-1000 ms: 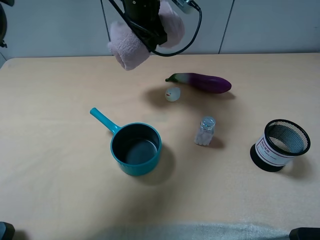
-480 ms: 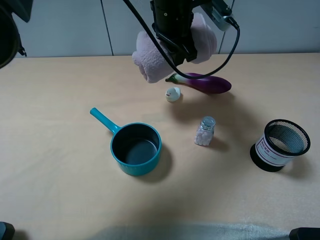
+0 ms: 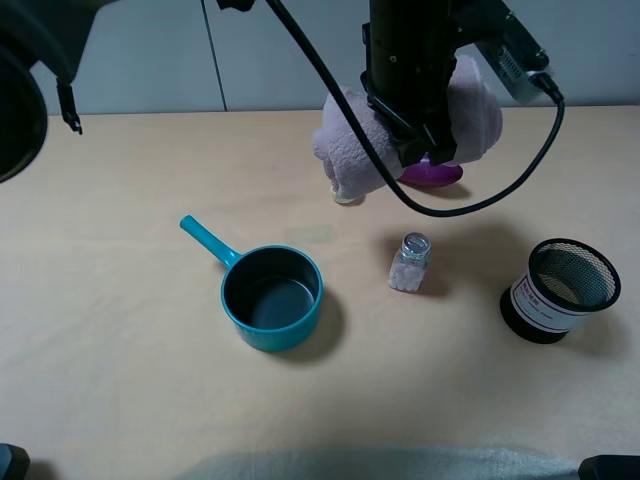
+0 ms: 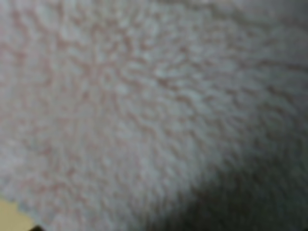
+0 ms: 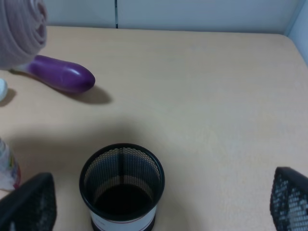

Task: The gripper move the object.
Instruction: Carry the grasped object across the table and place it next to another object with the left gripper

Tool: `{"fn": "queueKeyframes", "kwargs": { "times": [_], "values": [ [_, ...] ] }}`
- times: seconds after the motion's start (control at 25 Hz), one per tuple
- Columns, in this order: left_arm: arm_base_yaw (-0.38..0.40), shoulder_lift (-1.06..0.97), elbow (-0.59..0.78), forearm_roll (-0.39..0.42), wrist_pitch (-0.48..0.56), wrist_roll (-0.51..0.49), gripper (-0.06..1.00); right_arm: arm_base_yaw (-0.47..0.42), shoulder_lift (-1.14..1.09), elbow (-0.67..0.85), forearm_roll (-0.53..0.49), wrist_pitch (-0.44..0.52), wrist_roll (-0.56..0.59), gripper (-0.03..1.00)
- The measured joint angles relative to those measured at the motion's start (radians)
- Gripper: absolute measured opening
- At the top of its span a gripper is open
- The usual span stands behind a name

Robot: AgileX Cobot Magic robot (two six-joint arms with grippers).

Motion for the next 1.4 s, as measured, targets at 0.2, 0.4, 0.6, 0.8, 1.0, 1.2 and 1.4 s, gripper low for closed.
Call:
{"fn": "queueKeyframes", "kwargs": {
  "times": [0.2, 0.4, 0.6, 0.8, 1.0, 1.2, 1.4],
  "values": [
    [-0.035, -0.04, -0.006, -0.045, 0.0, 0.0, 0.5, 0.0, 0.0, 0.0, 0.0, 0.0, 0.0, 0.67],
    [-0.073, -0.043, -0.008, -0.054, 0.0, 0.0, 0.5, 0.0, 0.0, 0.0, 0.0, 0.0, 0.0, 0.67],
    [-0.092, -0.043, -0.008, -0.056, 0.0, 0.0, 0.5, 0.0, 0.0, 0.0, 0.0, -0.001, 0.0, 0.67],
    [-0.092, -0.041, -0.008, -0.055, -0.002, 0.0, 0.5, 0.0, 0.0, 0.0, 0.0, -0.001, 0.0, 0.67],
    [-0.094, -0.002, -0.009, -0.056, -0.043, 0.0, 0.5, 0.0, 0.0, 0.0, 0.0, -0.001, 0.0, 0.67],
    [-0.094, 0.048, -0.056, -0.057, -0.067, 0.0, 0.5, 0.0, 0.0, 0.0, 0.0, -0.001, 0.0, 0.67],
    [-0.094, 0.094, -0.177, -0.057, -0.072, -0.002, 0.5, 0.0, 0.0, 0.0, 0.0, -0.001, 0.0, 0.67]
  ]
}}
